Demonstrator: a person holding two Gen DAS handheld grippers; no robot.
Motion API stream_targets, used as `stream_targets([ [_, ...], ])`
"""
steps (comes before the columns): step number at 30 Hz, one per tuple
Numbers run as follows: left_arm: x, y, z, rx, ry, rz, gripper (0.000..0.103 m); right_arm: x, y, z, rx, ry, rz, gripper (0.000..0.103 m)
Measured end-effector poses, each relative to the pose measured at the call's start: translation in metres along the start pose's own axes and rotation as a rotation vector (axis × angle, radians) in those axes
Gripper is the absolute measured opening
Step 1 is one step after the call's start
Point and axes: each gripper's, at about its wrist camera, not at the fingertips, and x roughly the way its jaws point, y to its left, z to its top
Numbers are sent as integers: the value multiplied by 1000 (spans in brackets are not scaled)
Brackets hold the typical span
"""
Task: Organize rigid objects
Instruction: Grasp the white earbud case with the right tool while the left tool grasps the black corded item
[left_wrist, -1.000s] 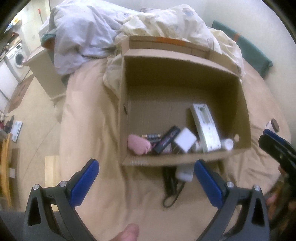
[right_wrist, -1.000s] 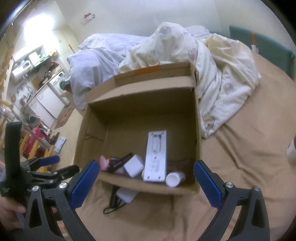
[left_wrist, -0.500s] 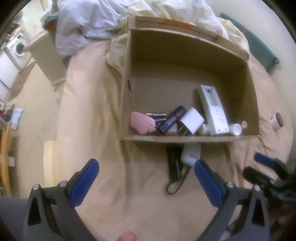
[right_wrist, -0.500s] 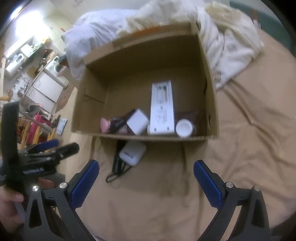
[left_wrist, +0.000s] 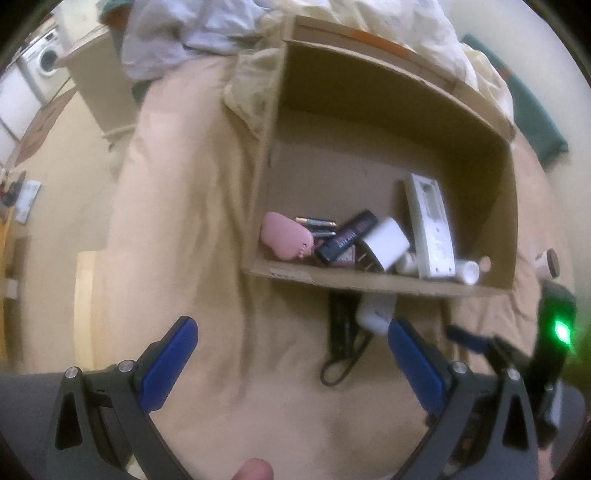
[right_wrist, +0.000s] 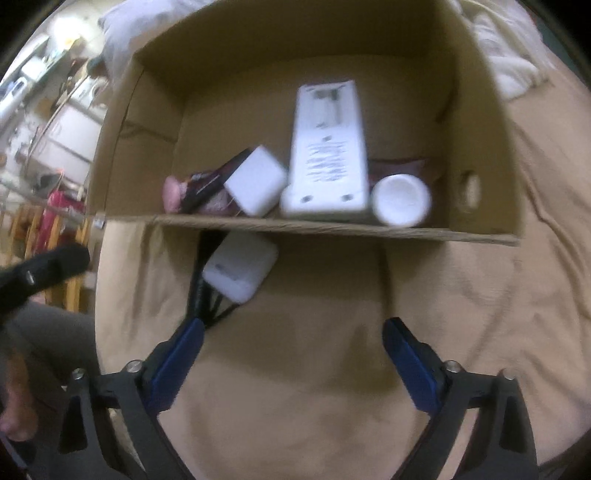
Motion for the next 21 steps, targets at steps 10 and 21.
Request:
stream_targets([
  [10, -7, 6, 6, -41, -38, 8, 102, 43, 12, 23, 247, 46, 144, 85],
  [21, -2, 2, 4, -10, -38, 40, 102, 44, 10, 23, 265, 49, 77, 46],
])
